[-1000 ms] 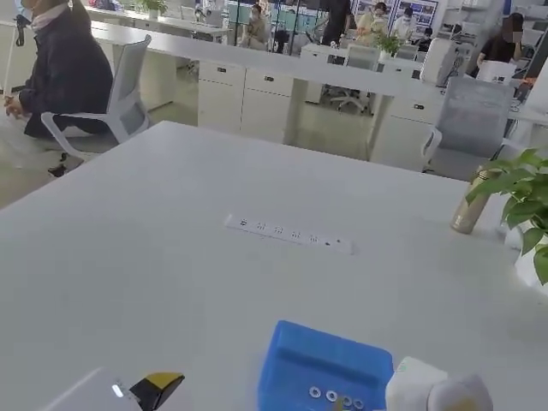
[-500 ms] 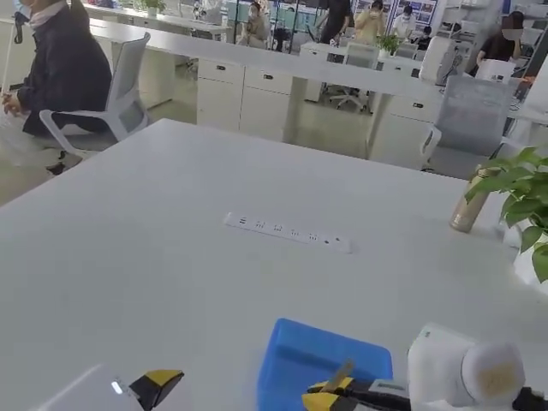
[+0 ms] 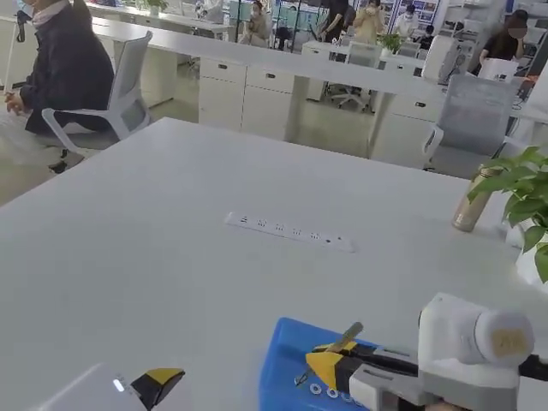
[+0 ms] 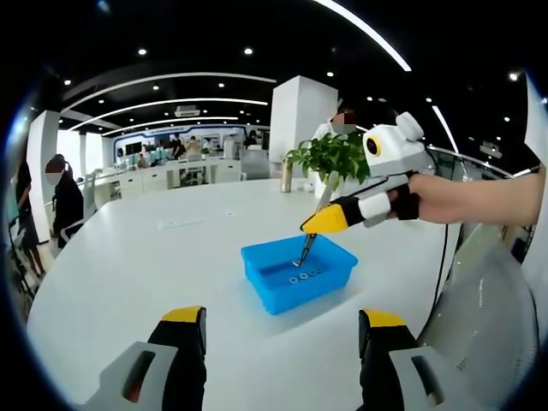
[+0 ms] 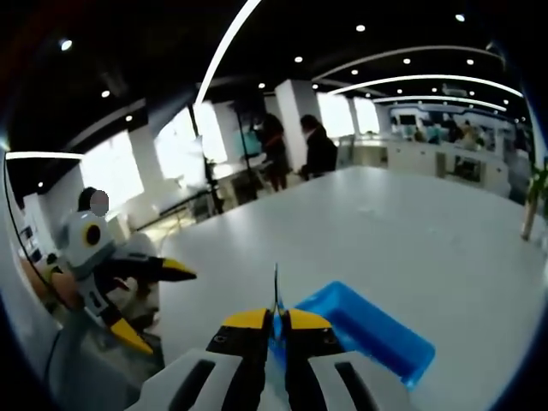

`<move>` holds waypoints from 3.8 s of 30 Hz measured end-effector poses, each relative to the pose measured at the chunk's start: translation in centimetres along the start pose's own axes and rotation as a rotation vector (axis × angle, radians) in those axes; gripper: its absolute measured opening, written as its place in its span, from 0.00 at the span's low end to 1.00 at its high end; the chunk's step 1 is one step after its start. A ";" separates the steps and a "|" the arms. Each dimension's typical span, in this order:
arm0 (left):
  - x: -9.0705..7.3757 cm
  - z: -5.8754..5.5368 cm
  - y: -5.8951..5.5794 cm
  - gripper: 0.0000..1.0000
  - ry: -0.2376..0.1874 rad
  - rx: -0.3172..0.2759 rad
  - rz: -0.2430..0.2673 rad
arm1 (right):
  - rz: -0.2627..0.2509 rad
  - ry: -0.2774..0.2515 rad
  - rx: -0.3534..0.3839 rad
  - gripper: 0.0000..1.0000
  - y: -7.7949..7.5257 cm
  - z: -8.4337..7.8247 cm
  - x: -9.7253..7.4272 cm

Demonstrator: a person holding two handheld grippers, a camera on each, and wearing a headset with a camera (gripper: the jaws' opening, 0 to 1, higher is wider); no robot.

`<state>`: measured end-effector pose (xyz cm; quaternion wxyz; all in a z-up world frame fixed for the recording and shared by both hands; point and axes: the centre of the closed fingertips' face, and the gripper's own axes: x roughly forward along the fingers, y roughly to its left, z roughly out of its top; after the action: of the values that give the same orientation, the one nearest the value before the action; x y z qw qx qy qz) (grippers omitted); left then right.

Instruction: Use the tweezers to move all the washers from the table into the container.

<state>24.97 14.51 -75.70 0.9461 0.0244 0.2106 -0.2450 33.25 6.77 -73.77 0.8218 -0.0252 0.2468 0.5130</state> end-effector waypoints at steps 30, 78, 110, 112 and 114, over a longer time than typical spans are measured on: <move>-0.2 1.5 -0.1 0.79 -0.078 -0.034 -0.007 | -0.054 0.130 0.049 0.03 -4.8 -2.4 3.7; -0.7 3.0 -0.5 0.98 -0.152 -0.035 -0.003 | -0.047 0.245 -0.023 0.03 -4.9 -4.8 5.5; -0.5 2.8 -1.4 0.89 -0.133 -0.028 -0.047 | -0.082 0.070 -0.022 0.03 -3.0 -1.5 -1.1; -0.5 2.8 -1.5 0.88 -0.132 -0.028 -0.053 | -0.079 0.059 -0.018 0.03 -2.4 -1.6 -1.9; -0.5 2.8 -1.7 0.86 -0.129 -0.023 -0.064 | -0.079 0.059 -0.016 0.03 -2.3 -1.9 -2.5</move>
<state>24.87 12.82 -72.84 0.9496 -0.0088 0.1525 -0.2737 33.59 3.02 -74.86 0.8334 -0.0564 0.2658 0.4812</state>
